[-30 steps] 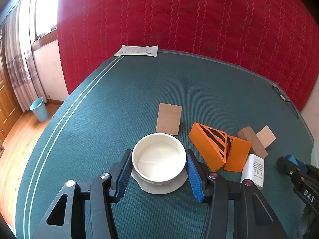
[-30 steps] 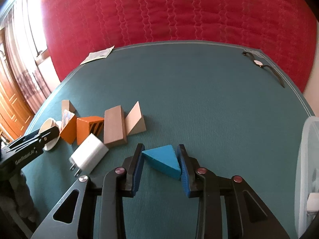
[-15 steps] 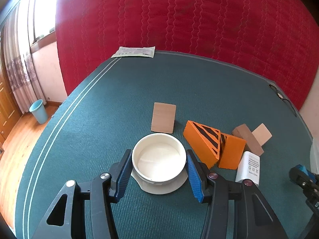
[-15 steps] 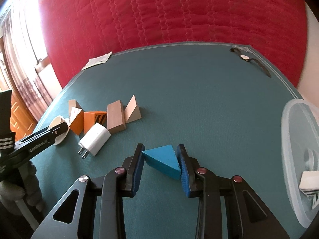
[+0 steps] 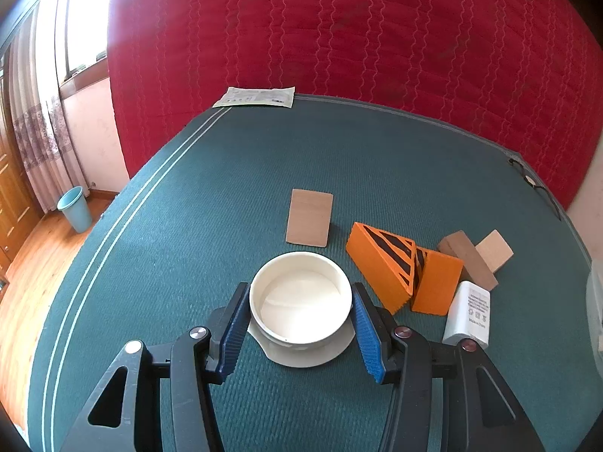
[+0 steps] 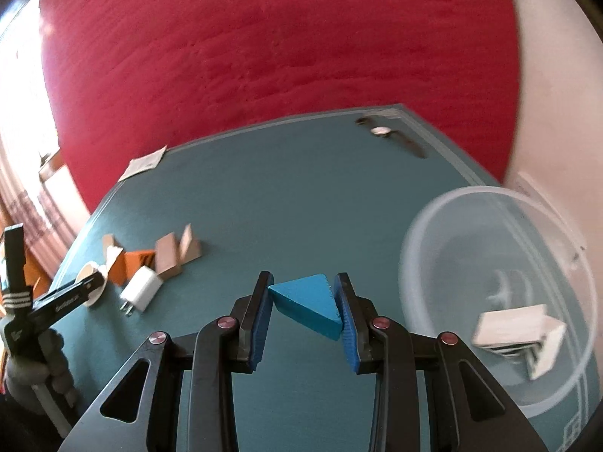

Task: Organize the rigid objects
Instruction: 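Carry the blue block with the right tool while the left tool carries the white bowl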

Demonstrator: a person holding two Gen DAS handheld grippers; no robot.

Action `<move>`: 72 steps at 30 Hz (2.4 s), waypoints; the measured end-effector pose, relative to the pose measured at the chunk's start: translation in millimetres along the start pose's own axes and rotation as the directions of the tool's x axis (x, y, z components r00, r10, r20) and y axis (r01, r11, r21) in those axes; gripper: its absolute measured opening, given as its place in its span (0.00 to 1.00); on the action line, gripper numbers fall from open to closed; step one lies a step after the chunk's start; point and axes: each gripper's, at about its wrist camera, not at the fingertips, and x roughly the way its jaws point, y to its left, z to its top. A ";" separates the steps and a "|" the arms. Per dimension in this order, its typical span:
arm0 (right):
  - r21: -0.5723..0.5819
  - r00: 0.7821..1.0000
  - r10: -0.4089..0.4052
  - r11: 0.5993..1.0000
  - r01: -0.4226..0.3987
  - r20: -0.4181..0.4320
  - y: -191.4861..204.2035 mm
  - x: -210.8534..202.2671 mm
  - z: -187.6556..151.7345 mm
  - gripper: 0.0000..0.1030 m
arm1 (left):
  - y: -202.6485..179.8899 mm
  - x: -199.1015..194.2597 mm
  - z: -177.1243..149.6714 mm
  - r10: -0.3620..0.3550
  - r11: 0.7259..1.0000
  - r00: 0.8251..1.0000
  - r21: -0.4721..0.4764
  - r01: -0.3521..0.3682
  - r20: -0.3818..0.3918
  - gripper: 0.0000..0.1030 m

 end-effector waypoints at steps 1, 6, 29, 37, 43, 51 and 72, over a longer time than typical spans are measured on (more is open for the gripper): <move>0.007 1.000 -0.011 1.000 0.011 0.006 -4.0 -1.9 0.5 0.33 | -0.3 -0.6 -0.9 0.000 1.000 1.000 -0.001 0.000 -0.003 0.53; 0.063 0.996 -0.089 0.994 0.086 0.033 -37.1 -11.3 4.2 0.33 | -2.0 -4.4 -5.2 -0.003 1.000 1.000 -0.007 0.003 -0.013 0.53; 0.216 0.951 -0.305 0.933 0.288 0.050 -136.8 -34.2 8.4 0.34 | -56.0 -47.5 2.3 -0.084 0.994 0.996 0.069 0.081 0.044 0.53; 0.228 0.942 -0.328 0.924 0.306 0.066 -149.6 -38.0 0.7 0.36 | -109.8 -53.7 1.5 -0.173 0.970 0.985 0.175 0.166 0.025 0.53; 0.226 0.934 -0.344 0.922 0.316 0.097 -155.8 -45.3 -5.8 0.39 | -161.2 -56.3 -5.9 -0.251 0.928 0.968 0.284 0.241 -0.004 0.53; 0.219 0.935 -0.343 0.923 0.317 0.092 -164.6 -48.3 -15.6 0.40 | -227.7 -62.4 -22.3 -0.342 0.849 0.938 0.409 0.334 -0.057 0.53; 0.272 0.932 -0.351 0.909 0.315 0.093 -188.6 -57.6 -25.7 0.40 | -325.6 -59.5 -26.2 -0.498 0.719 0.850 0.467 0.515 -0.171 0.53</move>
